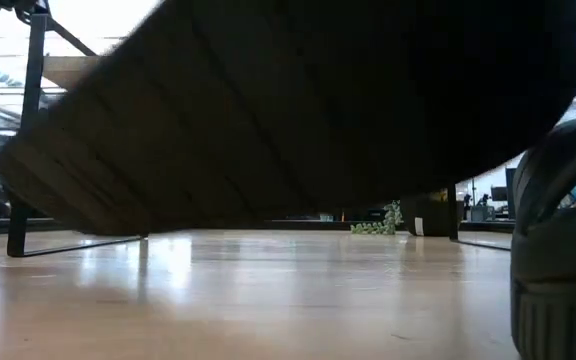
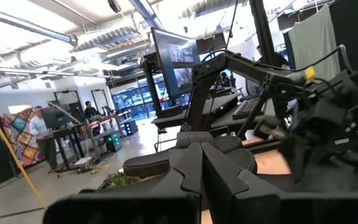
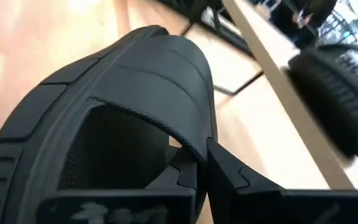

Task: Pick and place slides into the shelf
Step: Put the black slide under the shelf

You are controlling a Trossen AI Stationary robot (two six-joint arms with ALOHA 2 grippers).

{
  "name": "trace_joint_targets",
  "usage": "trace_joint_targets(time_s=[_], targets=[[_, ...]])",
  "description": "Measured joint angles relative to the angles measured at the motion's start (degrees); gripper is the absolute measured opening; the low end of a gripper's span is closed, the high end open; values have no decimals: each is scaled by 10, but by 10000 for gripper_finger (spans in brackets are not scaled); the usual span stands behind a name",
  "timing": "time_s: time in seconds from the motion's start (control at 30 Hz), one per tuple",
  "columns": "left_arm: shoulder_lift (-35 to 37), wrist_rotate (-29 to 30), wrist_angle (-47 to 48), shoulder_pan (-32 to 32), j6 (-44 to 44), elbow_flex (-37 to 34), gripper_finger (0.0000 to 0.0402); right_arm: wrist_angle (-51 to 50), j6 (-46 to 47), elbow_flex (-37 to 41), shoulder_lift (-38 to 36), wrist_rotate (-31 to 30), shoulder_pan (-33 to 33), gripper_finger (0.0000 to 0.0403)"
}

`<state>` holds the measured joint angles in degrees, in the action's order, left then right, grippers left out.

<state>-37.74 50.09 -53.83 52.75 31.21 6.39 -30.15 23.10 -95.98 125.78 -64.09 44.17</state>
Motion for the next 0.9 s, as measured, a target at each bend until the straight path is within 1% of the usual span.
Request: trace_joint_targets(time_s=[0.07, 0.13, 0.23, 0.3, 0.43, 0.6, 0.73, 0.87, 0.9], targets=[[0, 0, 0, 0, -5, 0, 5, -28, 30, -1, 0, 27, -13, 1], [0, 0, 1, 0, -8, 0, 2, -61, 60, -1, 0, 34, -23, 1], [0, 0, 3, 0, -12, 0, 7, -89, 77, -1, 0, 17, -29, 1], [0, 0, 7, 0, -12, 0, 12, -91, 68, -1, 0, 1, -30, 1], [0, 0, 20, 0, -15, 0, 16, -94, 26, -10, 0, -1, -32, 1], [0, 0, 44, 0, -35, 0, 2, -94, -4, -12, 0, 1, -42, 1], [0, -1, 59, 0, -47, 0, 10, -90, -26, -13, 0, 88, -52, 2], [0, -4, 61, 0, -48, 0, 22, -85, -8, -13, 0, 167, -55, 17], [0, -6, 61, 0, -48, 0, 23, -84, -3, -13, 0, 175, -55, 23]])
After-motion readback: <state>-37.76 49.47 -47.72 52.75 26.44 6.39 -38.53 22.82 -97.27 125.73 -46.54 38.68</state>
